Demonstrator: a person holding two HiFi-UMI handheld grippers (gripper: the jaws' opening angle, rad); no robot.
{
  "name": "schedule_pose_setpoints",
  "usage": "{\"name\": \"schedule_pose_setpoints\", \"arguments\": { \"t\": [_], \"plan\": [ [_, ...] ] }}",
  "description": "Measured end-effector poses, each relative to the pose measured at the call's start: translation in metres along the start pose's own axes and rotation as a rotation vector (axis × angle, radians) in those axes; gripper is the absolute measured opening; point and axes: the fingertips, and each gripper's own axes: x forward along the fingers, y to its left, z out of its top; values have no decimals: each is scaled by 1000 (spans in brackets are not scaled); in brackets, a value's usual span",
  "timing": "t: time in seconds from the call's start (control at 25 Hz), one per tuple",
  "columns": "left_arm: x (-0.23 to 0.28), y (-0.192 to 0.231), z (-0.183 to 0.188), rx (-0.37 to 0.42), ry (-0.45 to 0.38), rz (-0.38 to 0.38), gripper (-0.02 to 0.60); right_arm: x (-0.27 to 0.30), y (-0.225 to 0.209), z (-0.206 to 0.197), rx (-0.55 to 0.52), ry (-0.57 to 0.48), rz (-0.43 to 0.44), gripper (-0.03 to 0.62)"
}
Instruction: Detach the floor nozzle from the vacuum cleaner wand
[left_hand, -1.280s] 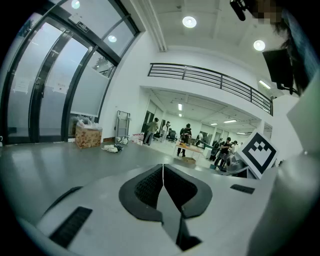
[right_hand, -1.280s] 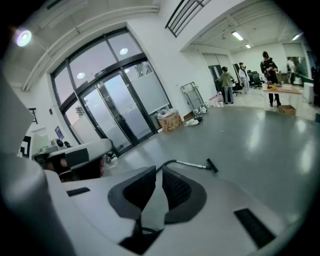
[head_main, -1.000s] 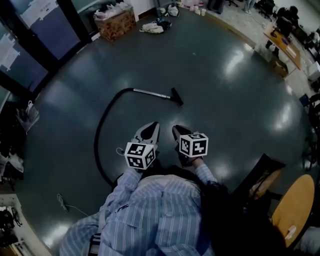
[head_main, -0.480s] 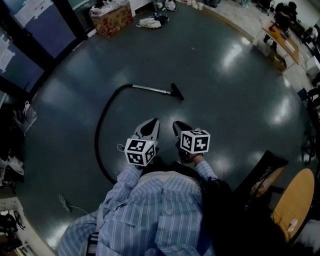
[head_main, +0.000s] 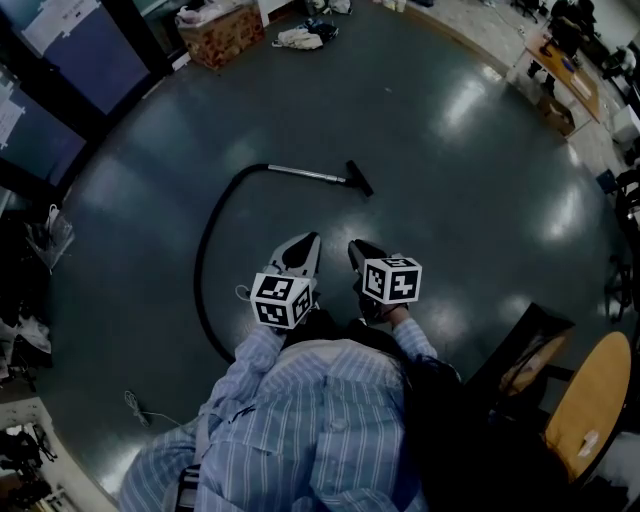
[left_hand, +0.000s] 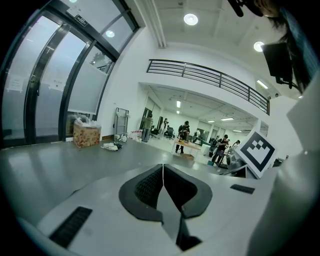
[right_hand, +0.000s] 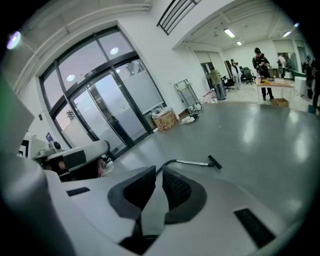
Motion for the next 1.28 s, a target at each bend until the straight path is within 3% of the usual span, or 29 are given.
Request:
{"name": "schedule_pose_setpoints", "arguments": {
  "t": [0.84, 1.28],
  "plan": [
    [-10, 85, -2, -13, 37, 9, 11, 70, 40, -1, 42, 49, -19, 46],
    [-1, 114, -25, -97, 100, 18, 11, 83, 35, -14, 87, 85, -65, 46]
  ]
}}
